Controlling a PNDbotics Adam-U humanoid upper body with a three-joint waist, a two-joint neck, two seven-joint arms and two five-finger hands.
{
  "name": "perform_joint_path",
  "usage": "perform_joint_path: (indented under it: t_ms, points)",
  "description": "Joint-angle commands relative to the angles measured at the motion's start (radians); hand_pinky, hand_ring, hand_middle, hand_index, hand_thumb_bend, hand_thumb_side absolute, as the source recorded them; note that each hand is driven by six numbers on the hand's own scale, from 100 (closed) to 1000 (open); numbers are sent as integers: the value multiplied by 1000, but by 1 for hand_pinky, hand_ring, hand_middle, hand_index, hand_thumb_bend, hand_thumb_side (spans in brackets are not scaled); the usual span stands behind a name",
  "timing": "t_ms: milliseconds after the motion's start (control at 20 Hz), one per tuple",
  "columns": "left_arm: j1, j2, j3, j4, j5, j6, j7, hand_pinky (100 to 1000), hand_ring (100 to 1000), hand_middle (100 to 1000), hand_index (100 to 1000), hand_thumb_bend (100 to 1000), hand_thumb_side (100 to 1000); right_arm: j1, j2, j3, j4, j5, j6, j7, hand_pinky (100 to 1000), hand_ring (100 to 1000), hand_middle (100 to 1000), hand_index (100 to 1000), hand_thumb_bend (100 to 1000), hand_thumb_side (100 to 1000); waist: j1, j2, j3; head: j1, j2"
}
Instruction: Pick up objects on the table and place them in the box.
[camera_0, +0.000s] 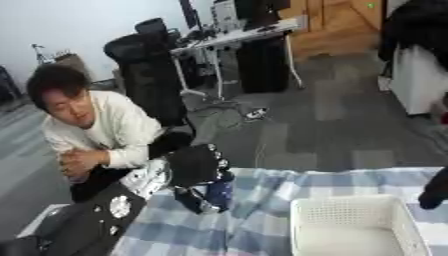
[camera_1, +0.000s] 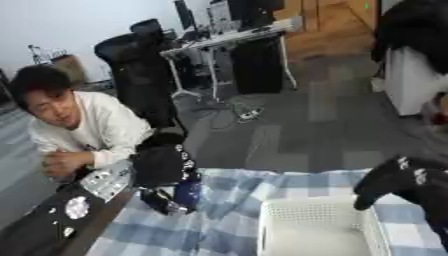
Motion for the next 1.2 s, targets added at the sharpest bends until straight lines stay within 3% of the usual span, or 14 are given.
perform_joint_path:
  t_ms: [50,450,750,900,950,1000,1050,1150,1200]
  points:
    - [-63,-34,13,24,1,-12,-5,100,100,165,390,100,672,-19,9,1,-17,-11,-7,0,588,538,572,633,160,983,-3,-21,-4,5,-15]
    - [-182,-171,45,109,-98,-17,11,100,100,164,389,100,673,-48,32,10,-17,-45,-46,-4,581,536,569,631,145,989,9,-15,-35,21,-26]
    - [-204,-212,56,139,-159,-23,44,100,100,175,402,100,693,-62,44,12,-17,-60,-50,-4,580,536,568,631,141,989,18,-11,-53,27,-34]
    - [-204,-223,59,152,-168,-34,67,100,100,254,497,100,698,-65,46,12,-17,-62,-47,-3,580,536,569,632,141,989,21,-11,-57,24,-38]
    - [-203,-224,60,159,-161,-43,75,100,100,213,451,100,706,-65,46,13,-17,-63,-46,-2,580,536,568,632,141,989,21,-11,-57,23,-39]
    - [-203,-221,52,167,-172,-51,62,736,773,745,968,648,859,-64,46,13,-17,-62,-44,-2,581,537,569,632,142,989,22,-12,-56,21,-39]
    - [-204,-219,43,172,-196,-58,35,999,967,890,1000,993,922,-64,45,13,-17,-62,-43,-1,581,537,569,632,141,989,23,-12,-56,19,-39]
    - [-204,-224,41,179,-232,-70,-17,1000,1000,1000,1000,1000,1000,-65,45,13,-17,-62,-43,0,580,537,569,632,141,990,22,-13,-56,17,-39]
    - [-204,-226,43,181,-240,-76,-36,1000,1000,1000,1000,1000,1000,-65,45,13,-17,-62,-43,0,580,537,569,632,141,989,22,-13,-56,16,-39]
